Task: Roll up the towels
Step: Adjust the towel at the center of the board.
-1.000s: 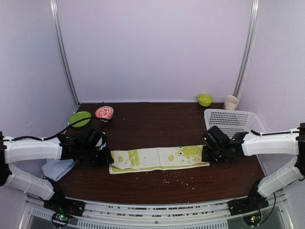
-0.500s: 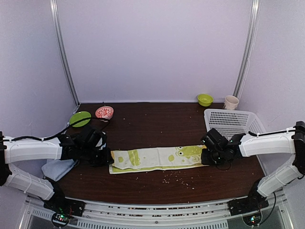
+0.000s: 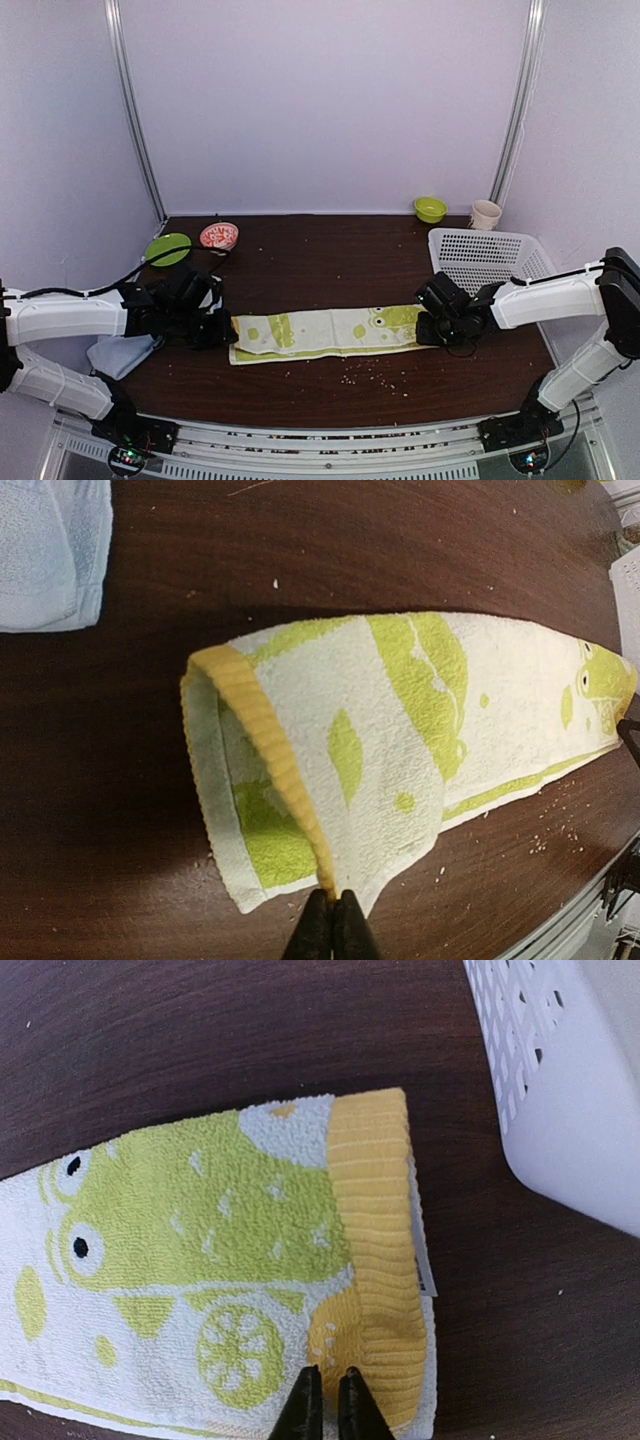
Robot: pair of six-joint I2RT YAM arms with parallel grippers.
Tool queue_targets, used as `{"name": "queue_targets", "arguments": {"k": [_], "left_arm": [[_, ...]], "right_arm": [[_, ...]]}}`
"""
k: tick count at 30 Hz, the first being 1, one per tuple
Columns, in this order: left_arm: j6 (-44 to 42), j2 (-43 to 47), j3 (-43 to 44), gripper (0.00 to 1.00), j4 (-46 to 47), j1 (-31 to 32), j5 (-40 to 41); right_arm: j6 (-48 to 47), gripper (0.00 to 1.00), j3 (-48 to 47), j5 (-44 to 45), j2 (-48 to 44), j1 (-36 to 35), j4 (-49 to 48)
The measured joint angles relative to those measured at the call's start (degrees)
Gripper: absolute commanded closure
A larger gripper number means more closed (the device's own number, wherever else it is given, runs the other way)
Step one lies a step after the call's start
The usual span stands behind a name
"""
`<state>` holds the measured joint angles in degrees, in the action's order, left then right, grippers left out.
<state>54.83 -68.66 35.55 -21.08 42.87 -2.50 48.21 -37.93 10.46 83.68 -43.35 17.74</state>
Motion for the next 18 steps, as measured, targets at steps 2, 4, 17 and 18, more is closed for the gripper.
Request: {"name": "queue_targets", "arguments": {"k": [2, 4, 17, 18], "left_arm": [[0.0, 0.0, -0.09, 1.0, 0.02, 0.0, 0.0], [-0.02, 0.02, -0.2, 1.0, 0.04, 0.0, 0.07], [0.22, 3.26, -1.31, 1.0, -1.57, 0.0, 3.28], [0.24, 3.65, -1.6, 1.0, -1.84, -0.02, 3.65]], "right_arm": [[0.04, 0.99, 0.07, -0.09, 0.0, 0.0, -0.2], [0.02, 1.0, 0.2, -0.11, 0.0, 0.0, -0.44], [0.2, 0.57, -0.11, -1.73, -1.36, -2.99, 1.05], [-0.09, 0.55, -0.44, -1.95, -1.75, -3.48, 1.55]]}}
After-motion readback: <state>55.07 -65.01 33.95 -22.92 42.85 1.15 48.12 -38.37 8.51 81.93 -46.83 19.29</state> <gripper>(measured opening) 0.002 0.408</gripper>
